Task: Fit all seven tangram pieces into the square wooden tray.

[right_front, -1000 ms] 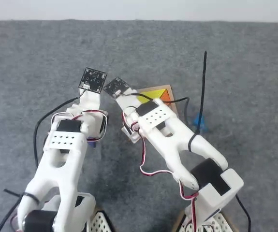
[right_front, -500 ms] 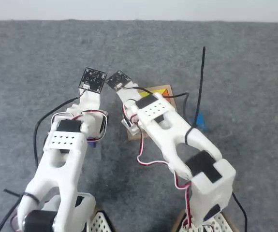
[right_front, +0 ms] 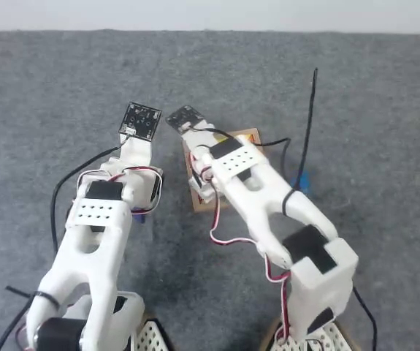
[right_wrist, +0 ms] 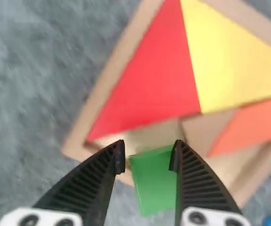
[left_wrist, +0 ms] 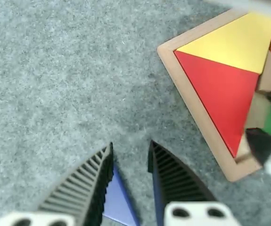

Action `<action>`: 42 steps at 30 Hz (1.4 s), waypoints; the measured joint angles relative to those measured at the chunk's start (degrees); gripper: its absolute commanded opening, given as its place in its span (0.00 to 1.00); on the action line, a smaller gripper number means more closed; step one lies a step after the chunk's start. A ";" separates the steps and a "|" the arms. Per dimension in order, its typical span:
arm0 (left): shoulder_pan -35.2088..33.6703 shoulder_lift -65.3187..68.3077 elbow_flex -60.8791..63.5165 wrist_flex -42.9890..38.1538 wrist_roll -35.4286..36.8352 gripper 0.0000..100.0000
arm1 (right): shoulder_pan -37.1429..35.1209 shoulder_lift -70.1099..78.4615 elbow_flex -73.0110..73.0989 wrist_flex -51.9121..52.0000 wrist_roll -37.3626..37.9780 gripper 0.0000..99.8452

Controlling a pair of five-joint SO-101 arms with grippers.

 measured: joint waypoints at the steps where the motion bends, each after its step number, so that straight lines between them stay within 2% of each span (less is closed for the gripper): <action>1: 0.00 0.00 0.00 0.00 0.00 0.13 | 0.79 -0.97 1.05 0.09 0.00 0.18; 7: 0.00 0.00 0.00 0.00 0.00 0.13 | 7.12 -3.52 5.80 0.26 0.00 0.18; 12: 0.00 0.00 0.00 0.00 0.00 0.13 | 8.53 -5.89 9.14 -0.18 0.53 0.18; 20: 0.00 0.00 0.00 0.00 0.00 0.13 | 15.12 -17.05 17.05 -0.18 2.02 0.18; 27: 0.00 0.00 0.00 0.00 0.00 0.13 | 14.59 -22.33 17.76 -2.02 2.73 0.18; 39: 0.00 0.00 0.00 0.00 0.00 0.13 | 12.31 1.93 -5.10 -2.20 2.73 0.18; 42: 0.00 0.00 0.00 0.00 0.00 0.13 | 12.31 7.74 -11.16 -2.20 0.62 0.18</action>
